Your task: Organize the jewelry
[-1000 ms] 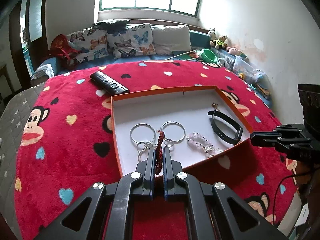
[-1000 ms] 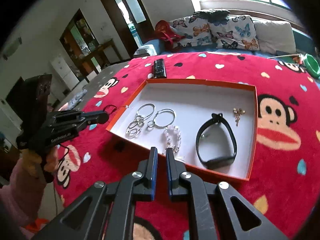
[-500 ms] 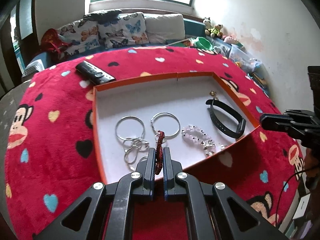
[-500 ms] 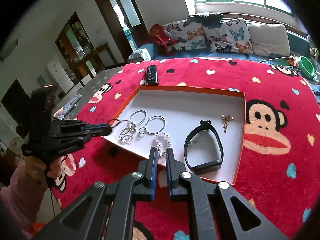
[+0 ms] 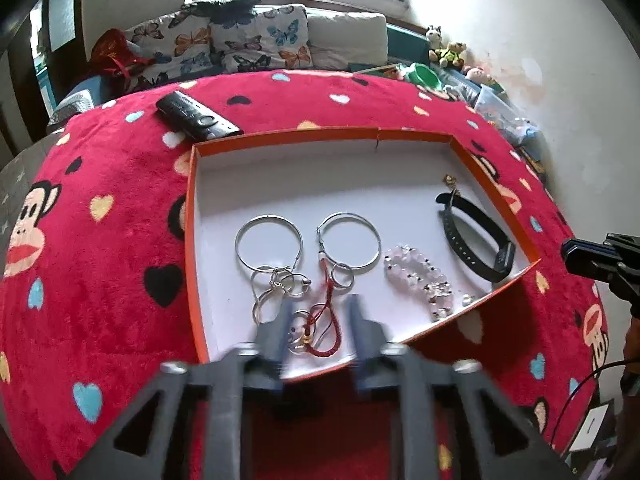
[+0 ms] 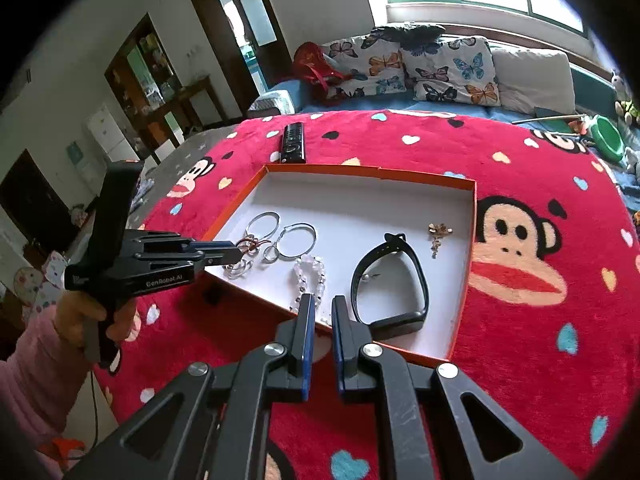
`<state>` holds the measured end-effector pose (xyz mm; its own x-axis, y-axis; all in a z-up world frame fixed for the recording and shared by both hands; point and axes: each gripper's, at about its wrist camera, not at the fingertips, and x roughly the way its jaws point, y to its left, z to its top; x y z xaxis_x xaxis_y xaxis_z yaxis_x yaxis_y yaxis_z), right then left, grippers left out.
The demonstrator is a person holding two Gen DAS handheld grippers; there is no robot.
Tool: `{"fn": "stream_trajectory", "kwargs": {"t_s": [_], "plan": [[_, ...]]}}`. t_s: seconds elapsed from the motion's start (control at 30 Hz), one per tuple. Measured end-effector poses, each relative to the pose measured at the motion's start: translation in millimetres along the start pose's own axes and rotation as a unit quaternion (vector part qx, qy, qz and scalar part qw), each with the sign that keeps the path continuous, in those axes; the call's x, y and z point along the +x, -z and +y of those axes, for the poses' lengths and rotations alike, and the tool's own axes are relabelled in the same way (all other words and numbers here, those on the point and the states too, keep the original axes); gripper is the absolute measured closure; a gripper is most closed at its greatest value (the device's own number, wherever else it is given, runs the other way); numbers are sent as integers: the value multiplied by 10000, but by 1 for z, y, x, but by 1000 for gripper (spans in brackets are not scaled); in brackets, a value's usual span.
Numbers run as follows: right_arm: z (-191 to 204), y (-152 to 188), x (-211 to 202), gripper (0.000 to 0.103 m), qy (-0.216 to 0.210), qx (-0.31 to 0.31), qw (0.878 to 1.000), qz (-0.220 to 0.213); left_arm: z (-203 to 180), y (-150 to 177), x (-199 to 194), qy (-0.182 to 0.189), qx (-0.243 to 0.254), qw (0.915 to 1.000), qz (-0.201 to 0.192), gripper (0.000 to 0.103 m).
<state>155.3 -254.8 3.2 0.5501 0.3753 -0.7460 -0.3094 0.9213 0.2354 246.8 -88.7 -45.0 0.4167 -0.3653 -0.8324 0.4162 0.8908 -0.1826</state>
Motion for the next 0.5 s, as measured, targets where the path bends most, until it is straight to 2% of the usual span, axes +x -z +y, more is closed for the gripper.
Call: {"fn": "stream_trajectory", "kwargs": {"t_s": [0.03,0.17,0.27,0.33,0.37,0.43,0.5], "plan": [[2,0,-3,92,60,-51,10000,13,-1,1,-5,-34,-2,10000,-75,39],[6,3,-16,89,325,-218,9992,21,-8,7,-34,-164,37,9993,-342,38],[7,7,-26,83,507,-294,9983,41,-12,16,-58,-302,70,9985,-456,38],[8,12,-31,68,579,-315,9978,61,-15,25,-74,-387,67,9978,-537,38],[9,16,-34,64,635,-322,9975,50,-16,32,-82,-433,45,9974,-572,38],[11,25,-38,49,756,-298,9967,32,-18,46,-96,-483,4,9968,-630,29],[12,34,-41,48,802,-198,9966,-11,-23,64,-111,-627,5,9953,-745,26]]}}
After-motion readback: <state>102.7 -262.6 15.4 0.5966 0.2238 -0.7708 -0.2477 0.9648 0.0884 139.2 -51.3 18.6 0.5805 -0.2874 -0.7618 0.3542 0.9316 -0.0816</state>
